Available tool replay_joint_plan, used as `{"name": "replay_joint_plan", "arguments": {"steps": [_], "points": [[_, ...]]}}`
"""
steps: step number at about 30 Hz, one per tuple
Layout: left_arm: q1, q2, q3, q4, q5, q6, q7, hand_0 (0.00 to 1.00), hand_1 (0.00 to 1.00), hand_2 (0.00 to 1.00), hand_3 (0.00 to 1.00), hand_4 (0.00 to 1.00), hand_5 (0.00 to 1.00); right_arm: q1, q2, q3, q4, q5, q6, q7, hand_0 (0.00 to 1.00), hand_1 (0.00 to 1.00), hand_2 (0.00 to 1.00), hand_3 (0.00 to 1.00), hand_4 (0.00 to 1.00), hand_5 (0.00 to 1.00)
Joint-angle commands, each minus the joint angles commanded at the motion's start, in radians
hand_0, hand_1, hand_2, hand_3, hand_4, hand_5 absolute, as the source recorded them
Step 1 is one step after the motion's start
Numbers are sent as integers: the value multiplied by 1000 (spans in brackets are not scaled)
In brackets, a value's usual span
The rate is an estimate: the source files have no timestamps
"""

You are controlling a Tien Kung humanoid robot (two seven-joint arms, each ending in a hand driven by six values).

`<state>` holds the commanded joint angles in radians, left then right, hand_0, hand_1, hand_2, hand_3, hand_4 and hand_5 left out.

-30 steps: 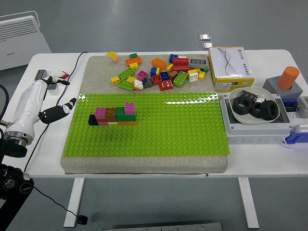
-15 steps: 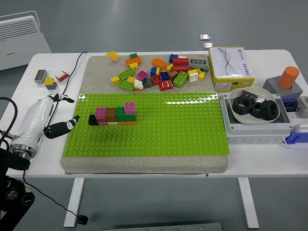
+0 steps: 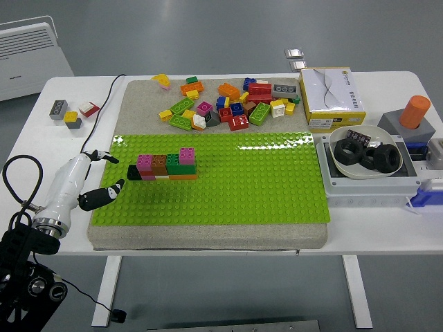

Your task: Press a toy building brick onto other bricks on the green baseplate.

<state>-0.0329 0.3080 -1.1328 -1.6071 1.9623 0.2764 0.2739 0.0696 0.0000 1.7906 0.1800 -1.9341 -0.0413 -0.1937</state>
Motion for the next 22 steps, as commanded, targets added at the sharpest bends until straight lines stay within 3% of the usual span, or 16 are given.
{"name": "replay_joint_plan", "arguments": {"steps": [6, 12, 22], "points": [[7, -38, -10, 12, 13, 2, -2, 878, 802, 782, 590, 721, 136, -3, -15, 75, 0, 1, -8, -5, 519, 688, 768, 724, 738, 822], [19, -58, -39, 14, 20, 2, -3, 878, 802, 782, 589, 720, 135, -5, -43, 168, 0, -52, -12, -7, 519, 686, 751, 720, 737, 819], [19, -72, -101, 3, 26, -6, -4, 877, 801, 781, 588, 719, 136, -12, -59, 165, 0, -35, -25, -25, 519, 688, 776, 716, 737, 820]]}}
